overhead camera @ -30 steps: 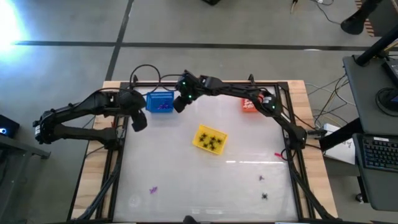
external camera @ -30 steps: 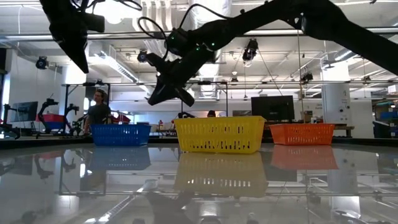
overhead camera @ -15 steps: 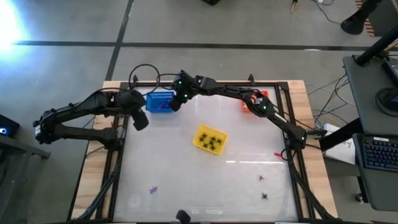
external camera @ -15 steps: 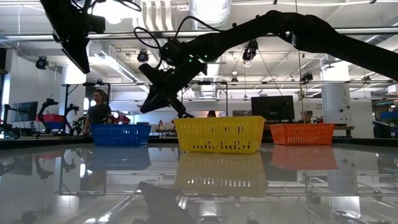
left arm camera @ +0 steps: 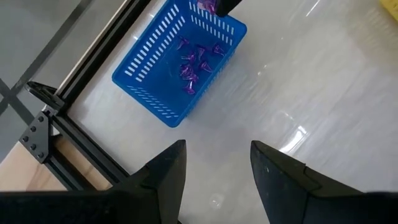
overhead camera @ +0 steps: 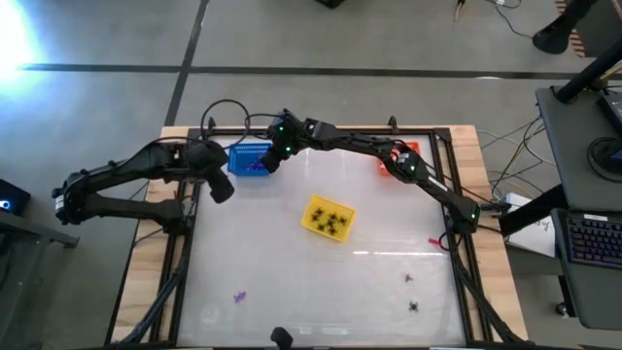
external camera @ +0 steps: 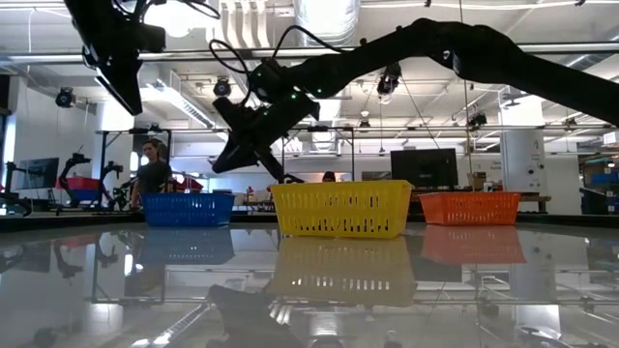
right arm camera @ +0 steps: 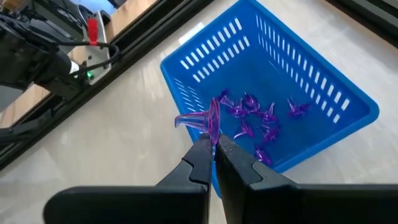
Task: Sort Halloween decoration
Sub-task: Put the purple witch hat toy into the blue bin
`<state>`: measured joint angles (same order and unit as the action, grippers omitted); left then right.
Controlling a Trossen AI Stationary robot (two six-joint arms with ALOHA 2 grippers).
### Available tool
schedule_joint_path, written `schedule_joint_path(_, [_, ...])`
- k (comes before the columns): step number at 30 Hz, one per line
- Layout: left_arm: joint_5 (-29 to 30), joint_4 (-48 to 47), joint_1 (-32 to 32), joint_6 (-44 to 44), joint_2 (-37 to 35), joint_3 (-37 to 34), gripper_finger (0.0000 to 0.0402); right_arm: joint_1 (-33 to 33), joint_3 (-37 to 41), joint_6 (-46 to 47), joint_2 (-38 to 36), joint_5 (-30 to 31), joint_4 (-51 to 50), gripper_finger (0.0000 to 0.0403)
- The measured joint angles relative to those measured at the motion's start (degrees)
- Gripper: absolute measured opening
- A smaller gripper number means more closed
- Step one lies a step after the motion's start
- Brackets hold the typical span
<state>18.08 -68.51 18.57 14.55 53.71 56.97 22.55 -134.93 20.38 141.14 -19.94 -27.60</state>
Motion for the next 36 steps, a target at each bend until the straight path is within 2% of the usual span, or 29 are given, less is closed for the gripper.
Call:
schedule_joint_path(11, [-1.64,0.0,0.0,0.39,3.05,0.0,0.0162,-0.15,0.07,-1.34,0.0,-1.65,-0.04,0.0014])
schedule_joint_path(21, [-1.72,-0.02,0.02,0.55,2.51,0.0,0.0162,-0.09,0.09,-2.15,-0.02,-1.05,-0.34,0.0089])
schedule_joint_path(26, [-1.7,-0.08,0.02,0.24,1.73,0.0,0.0162,0.11,0.15,-3.8,-1.88,-1.06,-5.56,0.0107])
schedule_joint_path(36, [-1.66,-0.35,0.02,-0.65,-1.25,0.0,0.0162,-0.1,0.02,-11.38,-9.26,-0.88,-21.72,0.0109])
